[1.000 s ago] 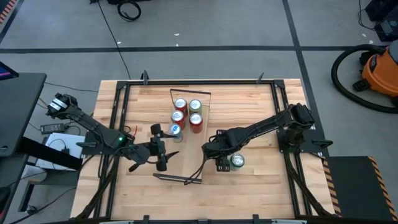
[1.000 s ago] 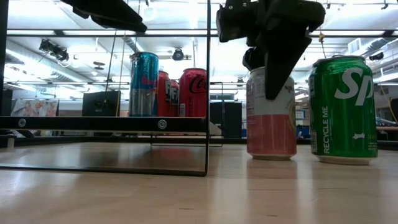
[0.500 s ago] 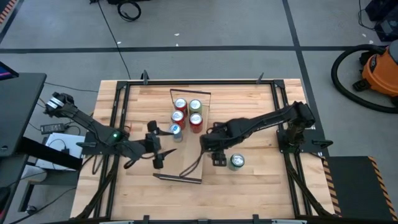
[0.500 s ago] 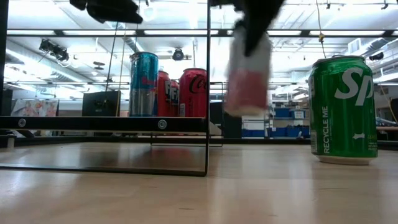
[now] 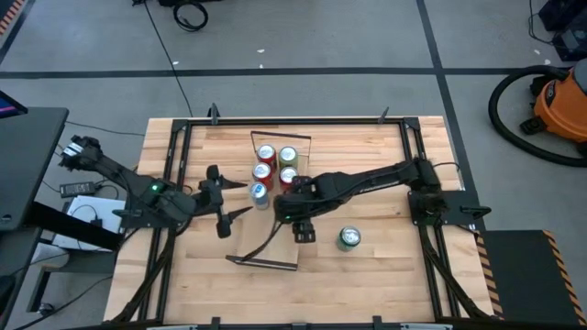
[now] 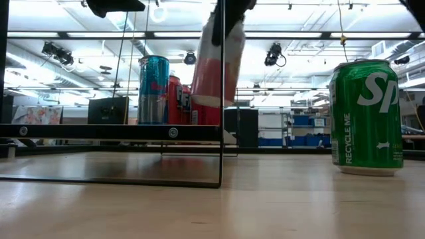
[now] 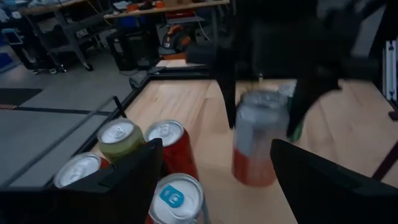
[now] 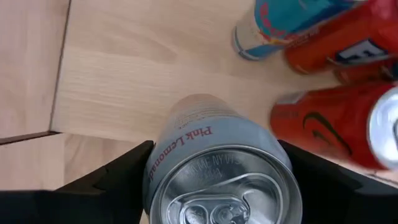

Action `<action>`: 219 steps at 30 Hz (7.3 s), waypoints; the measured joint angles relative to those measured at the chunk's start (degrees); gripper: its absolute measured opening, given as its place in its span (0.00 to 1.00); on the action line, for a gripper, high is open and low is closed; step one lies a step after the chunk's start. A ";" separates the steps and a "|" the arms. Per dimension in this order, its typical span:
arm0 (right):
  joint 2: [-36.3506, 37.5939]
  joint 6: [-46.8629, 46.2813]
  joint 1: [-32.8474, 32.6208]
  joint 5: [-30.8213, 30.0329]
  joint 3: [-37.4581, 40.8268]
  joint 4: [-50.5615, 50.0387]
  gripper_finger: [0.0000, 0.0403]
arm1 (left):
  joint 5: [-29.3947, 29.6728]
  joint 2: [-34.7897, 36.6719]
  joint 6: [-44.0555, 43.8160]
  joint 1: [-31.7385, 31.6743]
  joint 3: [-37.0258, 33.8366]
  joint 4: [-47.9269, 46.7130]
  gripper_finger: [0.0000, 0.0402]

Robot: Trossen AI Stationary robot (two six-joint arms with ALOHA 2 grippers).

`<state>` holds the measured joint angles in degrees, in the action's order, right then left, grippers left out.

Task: Place canned beverage on shelf
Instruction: Put the orange and white soda can on the shelf, then put the green soda can on the shelf

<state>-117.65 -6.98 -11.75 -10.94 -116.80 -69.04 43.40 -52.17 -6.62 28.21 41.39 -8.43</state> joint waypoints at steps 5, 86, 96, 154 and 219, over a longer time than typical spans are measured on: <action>-5.73 2.84 1.71 0.04 -7.85 -3.77 0.79 | 0.01 2.31 1.41 -1.28 0.00 0.06 0.77; 2.13 -26.52 -13.09 -3.80 -0.14 -18.55 0.91 | -0.14 2.68 0.22 -0.98 0.02 -3.19 0.77; 6.94 -41.13 -10.69 1.73 14.74 -18.82 0.97 | -0.13 2.68 1.83 -1.04 0.02 -2.97 0.77; 15.17 -37.58 -6.94 9.70 28.95 5.41 0.81 | -0.13 2.72 1.85 -1.45 0.00 -2.29 0.77; -11.17 -4.36 -0.50 3.47 -12.62 -6.08 0.91 | -0.15 2.72 -1.53 3.07 0.00 -5.16 0.77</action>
<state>-128.82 -11.34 -12.25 -7.47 -129.43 -75.12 43.24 -49.46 -8.15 31.29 41.39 -13.59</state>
